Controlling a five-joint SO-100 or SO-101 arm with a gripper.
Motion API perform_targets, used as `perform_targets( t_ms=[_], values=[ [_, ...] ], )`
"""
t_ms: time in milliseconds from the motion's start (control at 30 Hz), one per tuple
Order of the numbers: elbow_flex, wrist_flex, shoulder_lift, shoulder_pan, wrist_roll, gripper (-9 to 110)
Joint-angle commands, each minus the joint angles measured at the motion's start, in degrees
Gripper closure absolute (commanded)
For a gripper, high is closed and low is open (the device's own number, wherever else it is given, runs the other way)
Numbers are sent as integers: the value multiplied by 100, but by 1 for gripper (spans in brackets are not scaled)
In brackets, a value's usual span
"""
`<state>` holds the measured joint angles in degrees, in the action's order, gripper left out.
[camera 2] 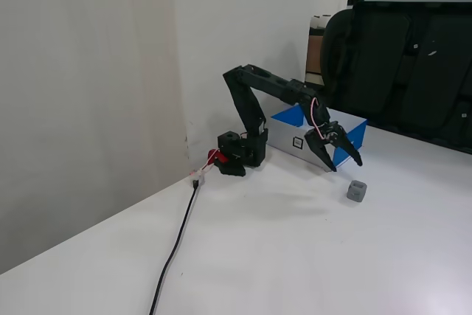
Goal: Pick the gray block and keep it in the box.
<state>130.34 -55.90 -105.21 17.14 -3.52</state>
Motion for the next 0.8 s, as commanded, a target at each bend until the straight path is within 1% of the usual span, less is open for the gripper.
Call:
perform_targets(
  t_ms=[0, 333, 500, 533, 567, 667, 700, 767],
  values=[
    [-791, 105, 536, 35, -53, 71],
    [-2039, 70, 2162, 26, -123, 72],
    [-2971, -483, 3094, 44, -176, 72],
    [-3129, -589, 3234, 53, -202, 76],
    [-3217, -650, 3322, 53, -220, 83],
    [-3445, -800, 3524, 62, -308, 84],
    [-3604, -923, 3683, 44, -325, 88],
    [-3938, -1160, 3973, 18, -369, 101]
  ],
)
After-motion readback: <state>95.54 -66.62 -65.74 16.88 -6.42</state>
